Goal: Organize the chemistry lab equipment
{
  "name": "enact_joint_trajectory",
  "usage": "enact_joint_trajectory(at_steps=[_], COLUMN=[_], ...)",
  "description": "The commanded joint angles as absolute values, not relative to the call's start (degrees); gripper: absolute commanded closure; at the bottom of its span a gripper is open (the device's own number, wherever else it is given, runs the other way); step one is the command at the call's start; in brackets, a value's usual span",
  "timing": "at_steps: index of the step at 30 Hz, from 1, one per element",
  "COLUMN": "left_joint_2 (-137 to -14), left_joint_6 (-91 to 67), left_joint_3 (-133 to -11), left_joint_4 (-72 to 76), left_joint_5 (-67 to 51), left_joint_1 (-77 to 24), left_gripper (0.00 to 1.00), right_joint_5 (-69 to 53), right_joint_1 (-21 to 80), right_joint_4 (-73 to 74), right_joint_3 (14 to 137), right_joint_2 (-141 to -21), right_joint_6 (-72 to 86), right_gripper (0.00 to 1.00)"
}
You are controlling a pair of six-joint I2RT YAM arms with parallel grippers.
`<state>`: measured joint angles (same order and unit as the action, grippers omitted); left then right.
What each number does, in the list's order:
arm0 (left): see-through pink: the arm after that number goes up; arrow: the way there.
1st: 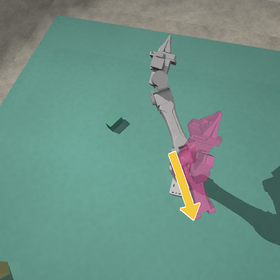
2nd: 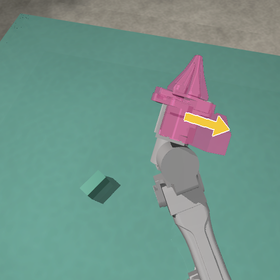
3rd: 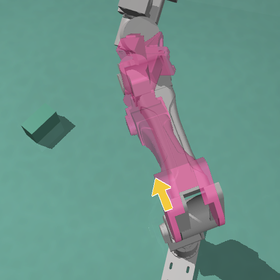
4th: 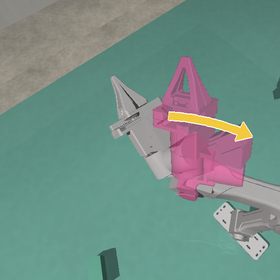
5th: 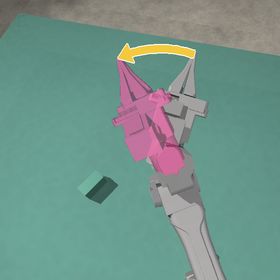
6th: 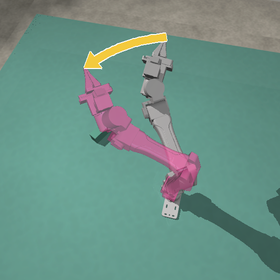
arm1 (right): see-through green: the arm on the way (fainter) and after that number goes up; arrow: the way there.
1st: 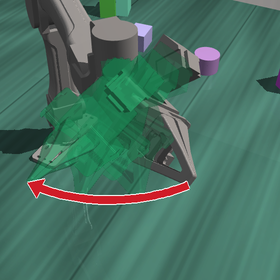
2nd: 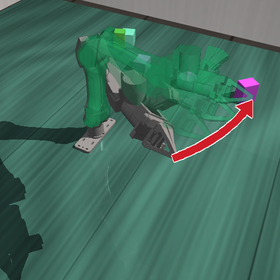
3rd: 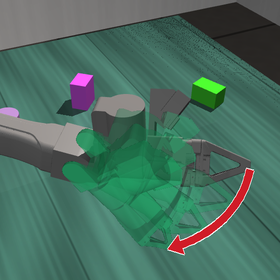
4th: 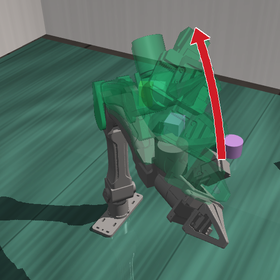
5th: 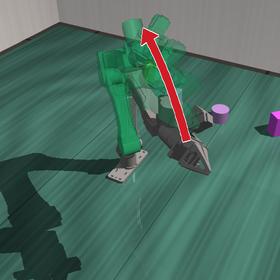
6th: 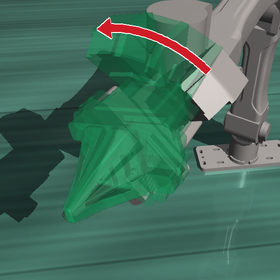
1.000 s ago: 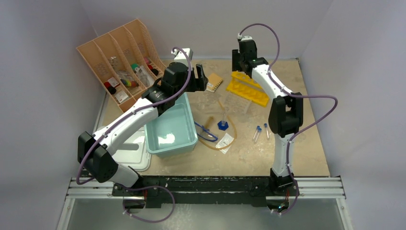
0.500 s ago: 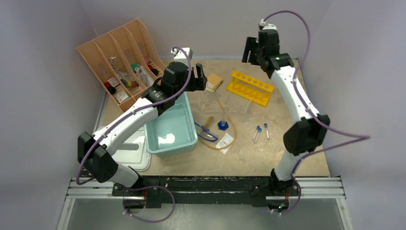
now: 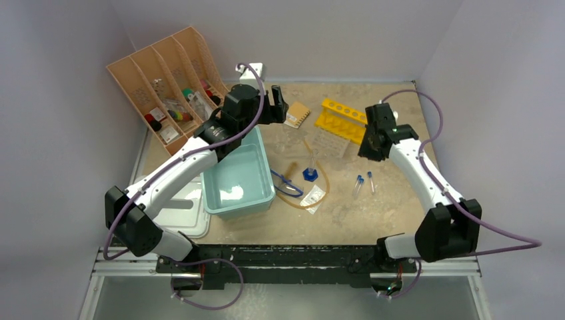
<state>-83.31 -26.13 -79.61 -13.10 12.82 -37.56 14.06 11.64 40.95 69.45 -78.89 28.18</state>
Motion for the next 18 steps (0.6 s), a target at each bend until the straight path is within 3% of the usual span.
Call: enact_joint_trajectory(at_steps=[1, 8, 13, 18], left_joint_2=[-82.37, -86.03, -88.77, -91.29], left_joint_6=[-26.19, -27.92, -28.26, -27.9], left_joint_3=[-82.16, -85.34, -87.8, -89.35], left_joint_4=[-8.64, -7.24, -7.43, -6.38], left_joint_5=[10.89, 9.6, 9.23, 9.1], left_joint_1=[-37.46, -37.47, -37.48, -37.52], left_gripper=[0.26, 0.26, 0.27, 0.26], right_joint_5=[14.5, 11.16, 15.95, 16.68], right_joint_1=[11.17, 4.9, 3.98, 2.29], right_joint_4=[41.83, 32.73, 31.92, 28.63], right_joint_3=[62.23, 51.89, 55.2, 55.46], right_joint_2=[-76.34, -78.11, -83.05, -87.52], right_joint_6=[35.28, 38.93, 35.12, 32.5], right_gripper=[0.69, 0.7, 0.56, 0.55])
